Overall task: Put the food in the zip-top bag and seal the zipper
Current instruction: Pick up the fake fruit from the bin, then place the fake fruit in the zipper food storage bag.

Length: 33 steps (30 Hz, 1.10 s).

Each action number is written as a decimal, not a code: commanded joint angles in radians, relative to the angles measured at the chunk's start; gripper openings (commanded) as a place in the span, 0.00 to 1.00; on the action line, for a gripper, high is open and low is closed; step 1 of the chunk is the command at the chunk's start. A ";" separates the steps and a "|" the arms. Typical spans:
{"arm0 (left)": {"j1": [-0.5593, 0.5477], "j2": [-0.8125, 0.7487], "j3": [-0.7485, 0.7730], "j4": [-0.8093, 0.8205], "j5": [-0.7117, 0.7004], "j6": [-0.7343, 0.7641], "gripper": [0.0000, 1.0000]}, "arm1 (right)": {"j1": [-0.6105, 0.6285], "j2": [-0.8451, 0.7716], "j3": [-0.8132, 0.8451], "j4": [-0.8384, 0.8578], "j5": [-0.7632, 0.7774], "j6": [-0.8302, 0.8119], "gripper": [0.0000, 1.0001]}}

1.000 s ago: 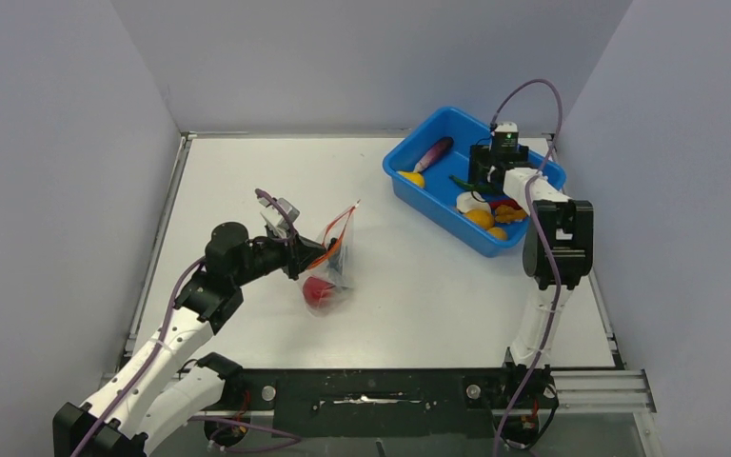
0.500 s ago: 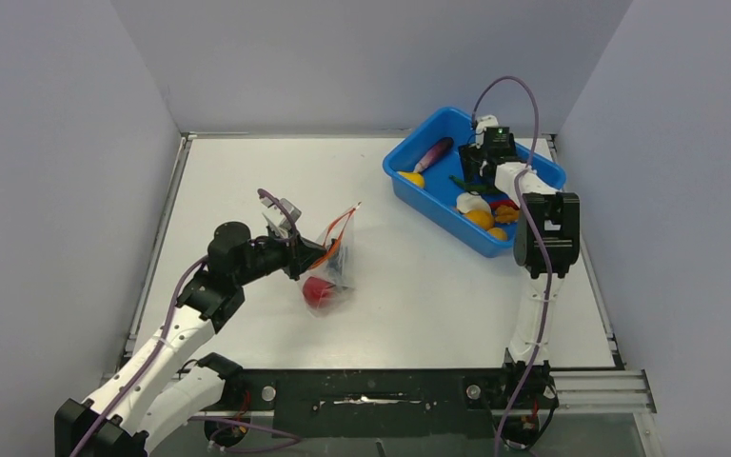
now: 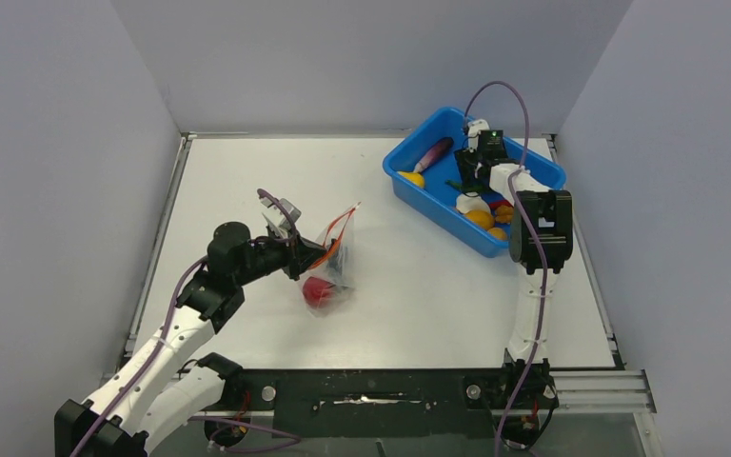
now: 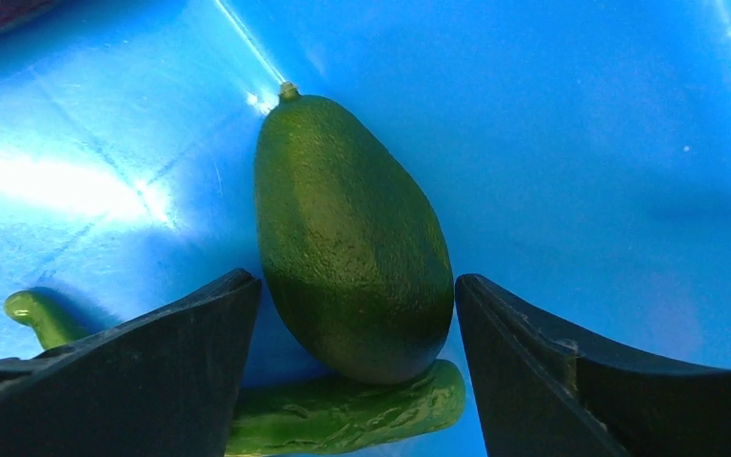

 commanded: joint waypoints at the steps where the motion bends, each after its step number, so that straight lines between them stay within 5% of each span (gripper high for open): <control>1: 0.006 -0.021 0.001 0.030 -0.003 0.013 0.00 | 0.010 -0.031 0.015 0.075 -0.036 -0.020 0.74; 9: 0.007 -0.044 -0.005 0.036 -0.003 0.019 0.00 | 0.014 -0.035 0.013 0.089 -0.050 -0.005 0.51; 33: 0.007 -0.034 0.084 0.001 -0.109 -0.018 0.00 | 0.033 -0.235 -0.141 0.118 -0.027 0.123 0.36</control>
